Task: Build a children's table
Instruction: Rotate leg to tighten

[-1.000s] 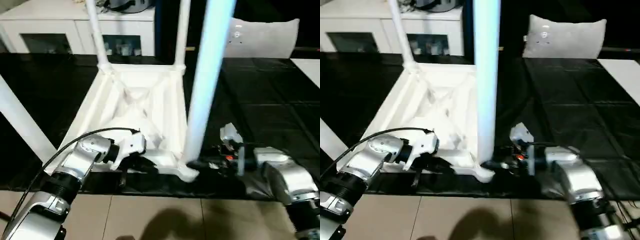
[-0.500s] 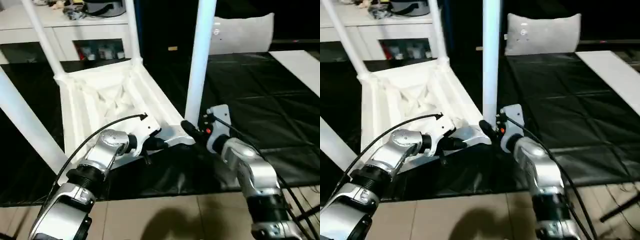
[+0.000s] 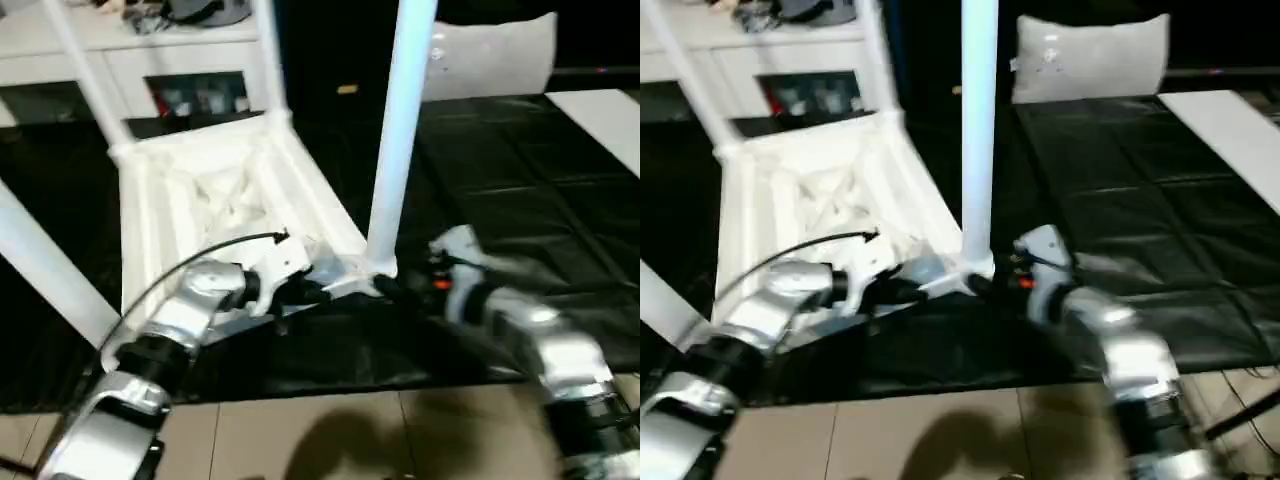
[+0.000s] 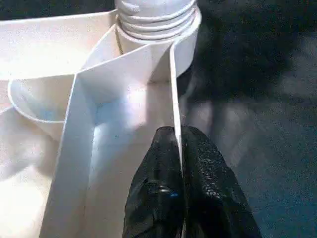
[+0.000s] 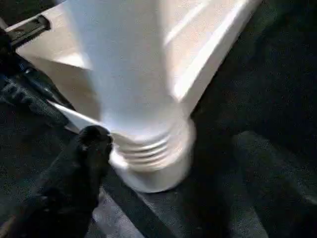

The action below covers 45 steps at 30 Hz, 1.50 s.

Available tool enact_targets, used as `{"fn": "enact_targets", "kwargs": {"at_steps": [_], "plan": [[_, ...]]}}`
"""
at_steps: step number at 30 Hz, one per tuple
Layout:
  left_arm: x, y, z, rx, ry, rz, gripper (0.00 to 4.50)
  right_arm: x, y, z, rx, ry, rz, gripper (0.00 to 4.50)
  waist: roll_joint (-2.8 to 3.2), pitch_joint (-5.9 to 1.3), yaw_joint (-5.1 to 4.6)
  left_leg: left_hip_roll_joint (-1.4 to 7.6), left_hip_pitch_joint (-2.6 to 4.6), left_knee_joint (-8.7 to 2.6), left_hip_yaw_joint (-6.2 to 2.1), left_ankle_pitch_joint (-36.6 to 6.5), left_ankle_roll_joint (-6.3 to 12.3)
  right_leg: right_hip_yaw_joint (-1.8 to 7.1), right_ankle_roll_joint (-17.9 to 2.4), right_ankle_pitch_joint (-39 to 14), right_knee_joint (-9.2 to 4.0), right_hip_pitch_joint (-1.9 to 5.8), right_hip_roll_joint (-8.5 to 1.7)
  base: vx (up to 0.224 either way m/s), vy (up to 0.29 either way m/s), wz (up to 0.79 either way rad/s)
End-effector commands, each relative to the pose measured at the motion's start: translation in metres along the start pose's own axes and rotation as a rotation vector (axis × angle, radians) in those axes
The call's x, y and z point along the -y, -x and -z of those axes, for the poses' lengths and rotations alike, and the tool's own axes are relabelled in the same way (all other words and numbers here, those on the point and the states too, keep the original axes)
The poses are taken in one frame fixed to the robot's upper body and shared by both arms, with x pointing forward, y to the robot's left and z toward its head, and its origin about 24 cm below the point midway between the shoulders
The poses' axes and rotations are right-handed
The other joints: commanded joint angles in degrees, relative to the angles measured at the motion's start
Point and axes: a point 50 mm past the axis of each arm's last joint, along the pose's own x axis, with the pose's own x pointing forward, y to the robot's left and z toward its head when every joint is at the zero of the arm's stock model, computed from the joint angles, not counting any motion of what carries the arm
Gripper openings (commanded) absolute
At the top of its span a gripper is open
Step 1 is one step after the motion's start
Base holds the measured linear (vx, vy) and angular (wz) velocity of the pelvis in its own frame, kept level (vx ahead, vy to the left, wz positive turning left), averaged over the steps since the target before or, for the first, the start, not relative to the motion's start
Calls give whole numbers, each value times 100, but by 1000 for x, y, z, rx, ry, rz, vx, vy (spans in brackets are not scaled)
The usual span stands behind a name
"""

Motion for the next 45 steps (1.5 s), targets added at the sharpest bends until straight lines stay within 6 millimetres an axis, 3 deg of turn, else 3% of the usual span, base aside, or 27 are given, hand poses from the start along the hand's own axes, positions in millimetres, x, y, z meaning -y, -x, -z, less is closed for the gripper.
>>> {"fn": "enact_targets", "kwargs": {"at_steps": [1, 6, 8, 9, 11, 12, 13, 15, 18, 19, 22, 23, 24, 31, 34, 36, 38, 39, 40, 41, 42, 43, 44, 45], "plan": [[8, -2, -1, -11, -46, 93, 0, -3, -1, -10, 22, 53, -86, 434, -85, -391, 43, 300, -59, -285, -45, -12, 843, 347, -1200, -419, -312, 399, -406, 0, 0, 0], [12, 2, 2, -54, -92, 193, 0, -3, 10, -14, -23, 113, -311, 418, -118, -387, 170, 343, -50, -274, -42, -115, 933, 344, -1280, -602, -290, 381, -433, 0, 0, 0], [13, 4, -1, -58, -108, 231, 0, -5, 10, -18, -24, 108, -369, 399, -241, -378, 198, 350, -51, -280, -28, -91, 903, 356, -1247, -729, -294, 384, -445, 0, 0, 0], [14, 5, -1, -58, -115, 246, 0, -6, 10, -19, -23, 104, -403, 399, -181, -376, 241, 362, -37, -283, -42, -114, 858, 358, -1240, -838, -286, 364, -455, 0, 0, 0], [19, 5, 0, -76, -136, 305, 0, -6, 7, -16, -63, 124, -444, 396, -218, -366, 256, 374, -27, -295, -41, -184, 765, 359, -1261, -875, -293, 353, -455, 0, 0, 0], [20, 5, 0, -79, -141, 316, 0, -6, 6, -15, -67, 123, -451, 362, -218, -364, 261, 370, -22, -296, -35, -200, 744, 361, -1273, -880, -293, 349, -456, 0, 0, 0], [22, 4, 1, -81, -150, 333, 0, -6, 4, -14, -66, 110, -466, 355, -238, -363, 283, 372, -12, -297, -29, -198, 714, 375, -1286, -870, -286, 345, -464, 0, 0, 0], [24, 3, 2, -85, -161, 353, 0, -7, 2, -13, -59, 99, -492, 354, -227, -376, 313, 375, -4, -290, -26, -156, 695, 379, -1321, -745, -271, 342, -460, 0, 0, 0], [25, 2, 1, -83, -165, 360, 0, -8, 0, -12, -54, 89, -513, 311, -250, -377, 360, 373, -13, -285, -24, -142, 693, 381, -1335, -640, -247, 355, -465, 0, 0, 0], [25, 2, 1, -83, -166, 362, 0, -8, -1, -12, -57, 82, -522, 311, -202, -378, 388, 372, -6, -283, -25, -163, 668, 384, -1340, -684, -254, 348, -471, 0, 0, 0], [25, 1, 1, -85, -171, 367, 0, -9, -2, -11, -54, 73, -544, 286, -230, -370, 392, 364, -19, -292, -27, -255, 587, 383, -1289, -794, -275, 364, -461, 0, 0, 0], [25, 1, 1, -86, -172, 368, 0, -9, -3, -11, -52, 68, -549, 275, -230, -373, 394, 361, -15, -294, -27, -296, 563, 382, -1264, -869, -284, 366, -463, 0, 0, 0], [24, 1, 1, -87, -172, 369, 0, -10, -3, -10, -54, 63, -557, 270, -189, -374, 401, 361, -14, -292, -31, -317, 541, 382, -1251, -897, -283, 364, -463, 0, 0, 0], [25, -1, 1, -83, -153, 381, 0, -15, -1, -9, -22, 0, -598, 223, -213, -382, 395, 360, -12, -290, -32, -275, 533, 380, -1244, -790, -276, 368, -444, 0, 0, 0], [26, -5, -1, -33, -104, 339, 0, -23, 3, -8, 12, -44, -607, 209, -148, -380, 406, 371, -6, -293, -42, -314, 500, 388, -1244, -723, -287, 377, -438, 0, 0, 0], [24, -13, -4, -19, -55, 255, 0, -37, -1, -2, 11, -69, -568, 207, -190, -383, 417, 378, -5, -293, -37, -274, 524, 394, -1240, -607, -287, 375, -435, 0, 0, 0], [22, -14, -4, -26, -44, 229, 0, -39, -3, -1, 8, -74, -540, 207, -176, -355, 427, 362, -6, -312, -32, -438, 466, 381, -1161, -992, -330, 370, -447, 0, 0, 0], [20, -16, -6, -32, -29, 189, 0, -40, -8, -1, 1, -76, -487, 204, -218, -310, 405, 328, 5, -349, -22, -709, 324, 373, -911, -1819, -422, 367, -453, 0, 0, 0], [14, -22, -9, -16, 14, 107, 0, -39, -21, 0, -4, -95, -359, 204, -215, -287, 383, 315, 17, -356, -22, -797, 265, 371, -809, -2121, -460, 348, -452, 0, 0, 0], [8, -27, -14, -1, 53, 27, 0, -38, -35, -1, -6, -111, -214, 204, -84, -257, 328, 286, 55, -372, -30, -1021, 72, 348, -636, -2664, -537, 300, -429, -56, -14, -4], [7, -29, -15, 4, 66, 2, 0, -37, -39, -1, -6, -119, -163, 204, -141, -232, 282, 254, 70, -377, -30, -1173, -11, 314, -480, -3019, -613, 292, -425, -56, -14, -4], [5, -31, -16, 5, 83, -20, 0, -37, -44, -2, 0, -147, -109, 204, -164, -231, 208, 193, 62, -379, -71, -1369, -132, 238, -171, -3560, -662, 345, -428, -67, -6, -9], [4, -33, -17, 3, 95, -44, 0, -37, -48, -3, 8, -170, -63, 203, -183, -236, 119, 172, 80, -367, -73, -1411, -119, 204, 4, -3733, -726, 319, -419, -55, 11, -9], [3, -35, -18, 2, 104, -65, 0, -37, -52, -4, 11, -183, -17, 202, -162, -247, 48, 180, 68, -382, -88, -1426, -69, 185, 51, -3664, -759, 335, -419, -55, 11, -9]]}}
